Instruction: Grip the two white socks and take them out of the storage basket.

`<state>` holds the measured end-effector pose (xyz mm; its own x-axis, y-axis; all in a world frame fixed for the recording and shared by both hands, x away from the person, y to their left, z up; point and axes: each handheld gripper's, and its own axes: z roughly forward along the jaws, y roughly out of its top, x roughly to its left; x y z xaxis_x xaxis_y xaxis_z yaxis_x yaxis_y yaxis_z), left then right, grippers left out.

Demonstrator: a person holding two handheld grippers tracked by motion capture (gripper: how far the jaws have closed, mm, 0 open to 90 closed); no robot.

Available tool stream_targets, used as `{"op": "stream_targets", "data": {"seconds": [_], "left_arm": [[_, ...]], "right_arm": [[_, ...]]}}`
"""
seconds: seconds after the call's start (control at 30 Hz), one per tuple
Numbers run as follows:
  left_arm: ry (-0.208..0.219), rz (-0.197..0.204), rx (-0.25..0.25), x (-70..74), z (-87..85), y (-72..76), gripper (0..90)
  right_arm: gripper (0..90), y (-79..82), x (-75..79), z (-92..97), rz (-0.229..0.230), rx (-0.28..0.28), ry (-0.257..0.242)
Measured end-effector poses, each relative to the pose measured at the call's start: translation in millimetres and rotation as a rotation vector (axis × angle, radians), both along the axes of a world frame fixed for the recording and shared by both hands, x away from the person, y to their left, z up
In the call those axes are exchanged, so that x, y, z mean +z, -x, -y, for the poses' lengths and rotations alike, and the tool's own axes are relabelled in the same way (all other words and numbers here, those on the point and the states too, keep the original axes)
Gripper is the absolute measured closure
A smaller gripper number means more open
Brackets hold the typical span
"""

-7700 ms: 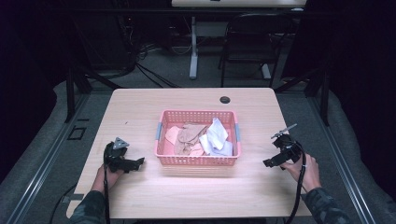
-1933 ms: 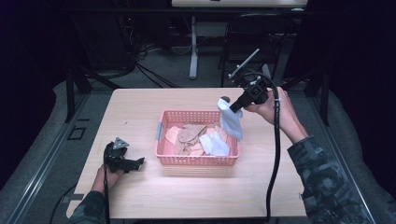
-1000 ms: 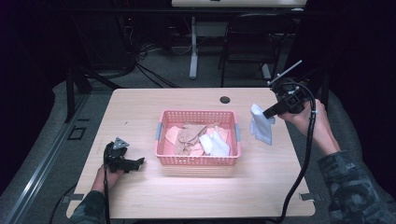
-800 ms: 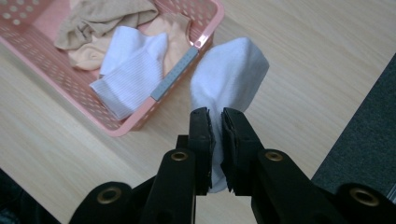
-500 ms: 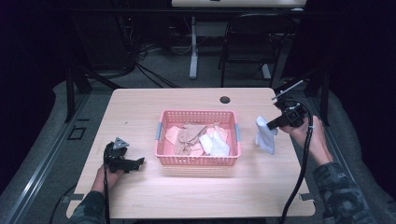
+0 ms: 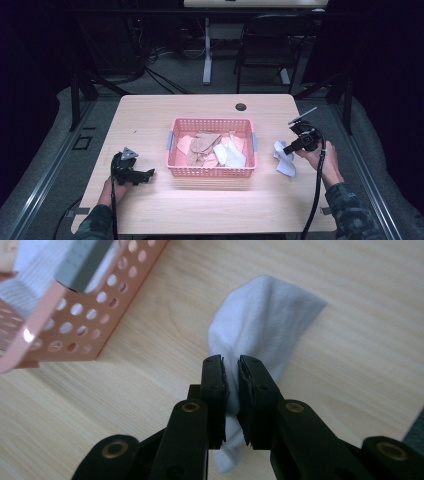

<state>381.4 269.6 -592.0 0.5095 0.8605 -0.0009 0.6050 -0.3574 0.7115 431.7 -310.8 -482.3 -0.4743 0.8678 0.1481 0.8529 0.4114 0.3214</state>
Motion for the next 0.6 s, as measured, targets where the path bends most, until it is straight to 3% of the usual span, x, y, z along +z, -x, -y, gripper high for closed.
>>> {"op": "stream_targets", "data": {"seconds": [0.1,0.17,0.2,0.33,0.43,0.47,0.5,0.53,0.6], "left_arm": [[0.0,0.0,0.0,0.0,0.0,0.0,0.1],[0.0,-0.001,0.0,0.0,0.0,0.0,0.1],[0.0,0.0,0.0,0.0,0.0,0.0,0.1],[0.0,-0.001,0.0,0.0,0.0,0.0,0.1],[0.0,-0.001,0.0,0.0,0.0,0.0,0.1],[0.0,-0.001,0.001,0.0,0.0,0.0,0.1],[0.0,-0.001,0.001,0.0,0.0,0.0,0.1],[0.0,0.0,0.0,0.0,0.0,0.0,0.1],[0.0,-0.001,0.0,0.0,0.0,0.0,0.1]], "right_arm": [[80.8,-1.5,-16.5,2.5,-0.02,-0.018,-0.022],[80.4,-1.2,-22.5,3.0,-0.023,-0.027,-0.017],[78.5,-2.6,-30.1,3.8,-0.052,-0.017,0.003],[76.1,-4.0,-33.5,6.2,-0.059,-0.03,-0.029],[67.6,-3.7,-33.0,5.8,-0.055,-0.034,-0.026],[62.4,-3.3,-31.5,5.7,-0.05,-0.037,-0.02],[51.5,-2.6,-28.3,6.5,-0.038,-0.033,-0.019],[51.5,-2.6,-28.3,6.5,-0.038,-0.033,-0.019],[41.3,-1.1,-23.6,6.8,-0.022,-0.026,-0.015]]}}
